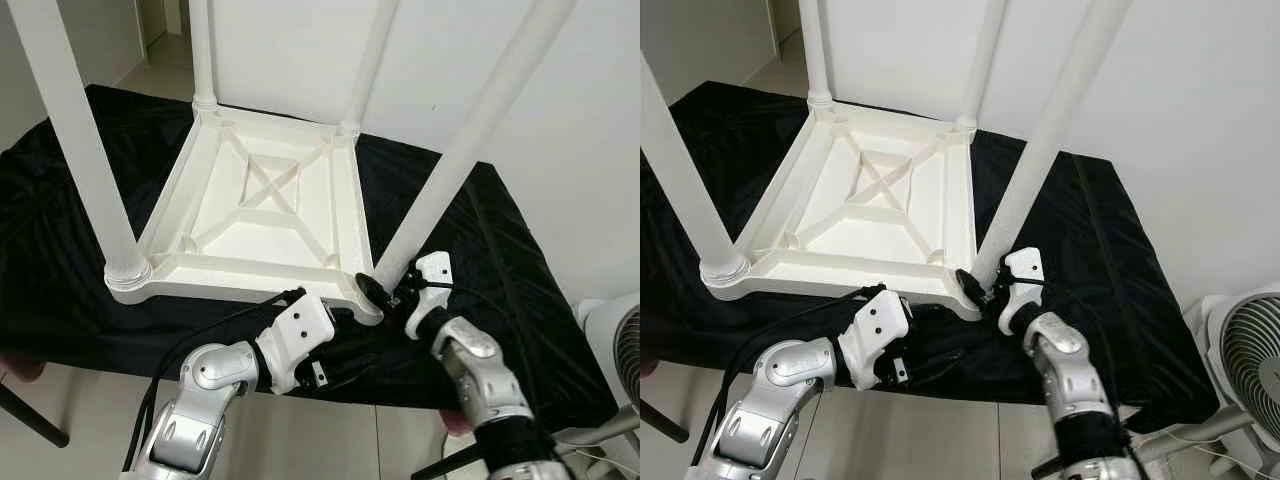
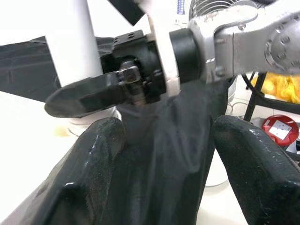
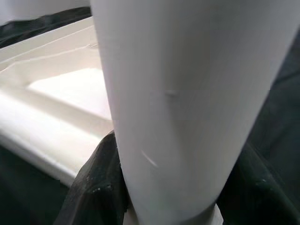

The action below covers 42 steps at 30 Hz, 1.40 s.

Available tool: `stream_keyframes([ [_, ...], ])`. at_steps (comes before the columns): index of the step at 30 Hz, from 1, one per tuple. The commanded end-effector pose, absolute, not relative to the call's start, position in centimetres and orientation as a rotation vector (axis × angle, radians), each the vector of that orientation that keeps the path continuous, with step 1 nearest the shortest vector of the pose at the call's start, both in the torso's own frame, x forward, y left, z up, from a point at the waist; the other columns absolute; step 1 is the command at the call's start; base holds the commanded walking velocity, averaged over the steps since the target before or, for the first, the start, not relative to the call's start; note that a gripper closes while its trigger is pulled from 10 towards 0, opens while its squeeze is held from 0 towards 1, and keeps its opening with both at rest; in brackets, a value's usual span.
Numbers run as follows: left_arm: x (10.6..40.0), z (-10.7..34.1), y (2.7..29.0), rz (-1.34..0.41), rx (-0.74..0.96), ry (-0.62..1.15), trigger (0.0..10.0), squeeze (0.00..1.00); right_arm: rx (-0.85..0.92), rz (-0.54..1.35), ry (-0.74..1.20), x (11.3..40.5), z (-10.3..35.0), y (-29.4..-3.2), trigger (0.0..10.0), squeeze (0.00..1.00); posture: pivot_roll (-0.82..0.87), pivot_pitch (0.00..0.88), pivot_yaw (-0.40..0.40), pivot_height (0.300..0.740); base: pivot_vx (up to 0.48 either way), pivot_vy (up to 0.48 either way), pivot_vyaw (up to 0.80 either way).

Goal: Building children table

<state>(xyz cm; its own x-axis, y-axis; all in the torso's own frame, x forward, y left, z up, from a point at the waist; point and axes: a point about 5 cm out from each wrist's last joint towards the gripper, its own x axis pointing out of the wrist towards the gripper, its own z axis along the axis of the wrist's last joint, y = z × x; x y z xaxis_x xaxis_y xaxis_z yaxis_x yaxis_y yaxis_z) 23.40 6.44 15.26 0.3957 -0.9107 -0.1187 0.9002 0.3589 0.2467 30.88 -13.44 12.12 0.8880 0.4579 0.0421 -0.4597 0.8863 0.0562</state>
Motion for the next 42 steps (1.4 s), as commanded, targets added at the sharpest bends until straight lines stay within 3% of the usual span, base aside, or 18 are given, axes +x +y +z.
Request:
stream_keyframes([
  [1,23.8,15.4,6.2,-1.072,0.278,-0.055,10.0,0.0,0.098,0.387,0.008,30.9,11.5,-14.4,10.0,0.0,0.01,0.052,-0.144,0.74,0.0,0.0,0.0],
  [9,23.7,15.4,5.9,-1.072,0.271,-0.056,10.0,0.0,0.115,0.034,0.051,29.7,11.9,-12.3,10.0,0.0,0.0,0.054,-0.158,0.74,0.0,0.0,0.0],
  [18,23.6,15.4,5.8,-1.069,0.26,-0.058,10.0,0.0,0.141,0.028,0.05,28.9,12.0,-10.7,10.0,0.0,-0.01,0.053,-0.161,0.74,0.0,0.0,0.0],
  [19,23.7,15.4,5.7,-1.072,0.261,-0.059,10.0,0.0,0.149,0.038,0.036,28.9,12.4,-10.9,10.0,1.0,-0.01,0.054,-0.16,0.74,0.0,0.0,0.0],
  [23,23.8,15.5,5.7,-1.073,0.26,-0.062,10.0,0.0,0.124,0.052,0.007,29.0,13.2,-11.5,10.0,1.0,-0.01,0.059,-0.159,0.74,0.0,0.0,0.0],
  [24,23.9,15.5,5.7,-1.073,0.259,-0.063,10.0,0.0,0.116,0.099,0.006,28.9,13.1,-11.6,10.0,0.71,-0.01,0.056,-0.16,0.74,0.0,0.0,0.0],
  [26,23.9,15.5,5.8,-1.072,0.258,-0.064,10.0,0.0,0.11,0.158,0.006,28.9,12.9,-11.7,10.0,0.71,-0.01,0.056,-0.16,0.74,0.0,0.0,0.0],
  [27,23.9,15.5,5.7,-1.078,0.256,-0.067,10.0,0.0,0.11,0.199,-0.005,28.8,12.9,-11.8,10.0,0.0,-0.02,0.056,-0.158,0.74,0.0,0.0,0.0],
  [42,24.1,15.8,5.6,-1.099,0.259,-0.081,10.0,0.0,-0.114,0.592,0.013,30.7,12.0,-15.7,10.0,0.0,-0.02,0.047,-0.145,0.74,0.0,0.0,0.0],
])
